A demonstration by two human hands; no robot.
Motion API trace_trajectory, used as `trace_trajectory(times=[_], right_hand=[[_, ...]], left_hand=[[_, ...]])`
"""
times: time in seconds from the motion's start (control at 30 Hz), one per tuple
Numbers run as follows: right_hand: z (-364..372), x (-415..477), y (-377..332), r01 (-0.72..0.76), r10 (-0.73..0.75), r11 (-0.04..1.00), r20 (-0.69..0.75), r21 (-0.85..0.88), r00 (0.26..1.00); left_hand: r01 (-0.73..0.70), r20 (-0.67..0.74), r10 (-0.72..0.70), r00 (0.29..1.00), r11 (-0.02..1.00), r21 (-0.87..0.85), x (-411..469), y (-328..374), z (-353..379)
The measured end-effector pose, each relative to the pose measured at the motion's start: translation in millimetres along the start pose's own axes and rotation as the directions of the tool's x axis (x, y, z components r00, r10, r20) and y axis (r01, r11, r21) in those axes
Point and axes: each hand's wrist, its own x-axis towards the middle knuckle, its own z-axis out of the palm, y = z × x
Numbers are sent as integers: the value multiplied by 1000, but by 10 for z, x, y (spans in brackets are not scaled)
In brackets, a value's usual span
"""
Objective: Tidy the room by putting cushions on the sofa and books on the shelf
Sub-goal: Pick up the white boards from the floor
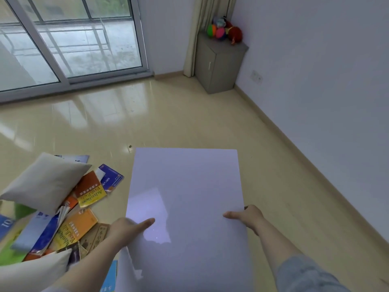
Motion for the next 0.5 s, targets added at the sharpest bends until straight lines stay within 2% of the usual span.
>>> trace_trajectory(times=[0.1,0.37,0.5], right_hand=[[98,552,-188,2,1,998,36,-63,999],[354,1085,-1715,132,-123,987,95,-96,988],[539,1557,-2452,187,-166,974,155,-126,974]], left_hand=[[8,32,-8,999,1000,-10,255,25,-246],[47,-116,-57,992,995,-85,1010,225,-1039],[103,-76,-118,990,979,-176,1425,248,-1526]])
